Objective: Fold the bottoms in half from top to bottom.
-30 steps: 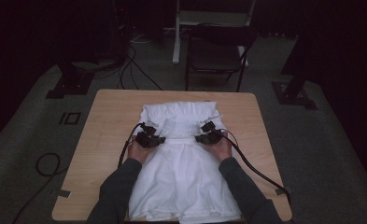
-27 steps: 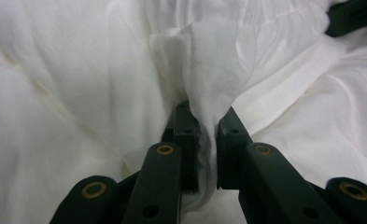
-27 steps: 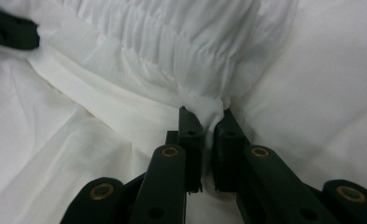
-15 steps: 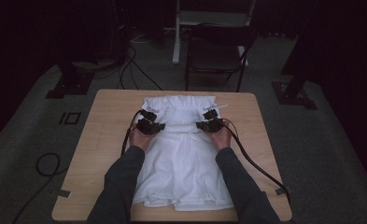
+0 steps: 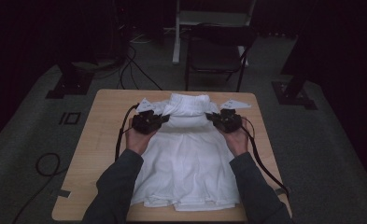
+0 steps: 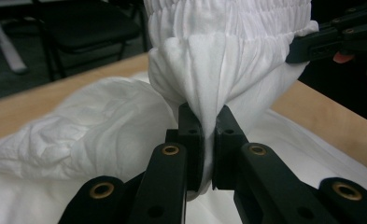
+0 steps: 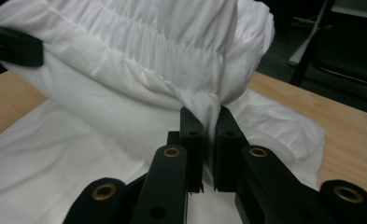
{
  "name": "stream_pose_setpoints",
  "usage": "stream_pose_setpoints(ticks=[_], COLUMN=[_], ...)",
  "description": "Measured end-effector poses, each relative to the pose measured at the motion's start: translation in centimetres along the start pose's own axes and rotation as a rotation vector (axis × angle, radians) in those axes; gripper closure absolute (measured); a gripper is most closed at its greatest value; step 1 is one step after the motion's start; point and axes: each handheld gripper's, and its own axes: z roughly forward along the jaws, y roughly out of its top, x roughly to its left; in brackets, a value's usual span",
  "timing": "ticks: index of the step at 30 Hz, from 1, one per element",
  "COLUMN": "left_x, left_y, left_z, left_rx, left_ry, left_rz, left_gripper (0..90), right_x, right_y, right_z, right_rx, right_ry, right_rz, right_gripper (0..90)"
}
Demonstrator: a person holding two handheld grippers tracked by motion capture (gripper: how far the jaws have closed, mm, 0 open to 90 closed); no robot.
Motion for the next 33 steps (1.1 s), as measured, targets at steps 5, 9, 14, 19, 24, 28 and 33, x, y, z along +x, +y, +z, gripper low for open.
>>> stream_pose_setpoints(ticks=[5, 9, 14, 19, 24, 28, 33], left_x=[-0.8, -0.6, -0.5, -0.4, -0.1, 0.9, 1.8], left_y=[-4.2, -8.5, -11.5, -10.8, -9.0, -7.3, -5.8], left_z=[0.4, 1.9, 3.5, 2.8, 0.4, -0.4, 2.6], left_rx=[0.089, 0.199, 0.294, 0.294, 0.21, 0.164, 0.22], left_ry=[-0.024, -0.038, -0.049, -0.06, -0.052, -0.028, 0.003], left_rz=[0.01, -0.033, -0.063, -0.075, -0.084, -0.103, -0.099], left_gripper=[84.0, 82.8, 77.0, 62.4, 55.4, 64.6, 85.8], right_x=[1.1, 2.1, 2.5, 2.2, 1.0, -0.4, -1.9], right_y=[-3.9, -8.3, -11.6, -11.8, -9.6, -7.9, -7.0], right_z=[0.0, 1.6, 3.1, 3.3, 0.7, -0.1, 3.4], right_rx=[0.053, 0.156, 0.247, 0.288, 0.188, 0.13, 0.218], right_ry=[0.06, 0.105, 0.124, 0.154, 0.197, 0.169, 0.082], right_rz=[0.021, 0.038, 0.063, 0.091, 0.101, 0.139, 0.188], right_gripper=[84.9, 84.7, 83.9, 64.6, 51.1, 67.4, 81.5])
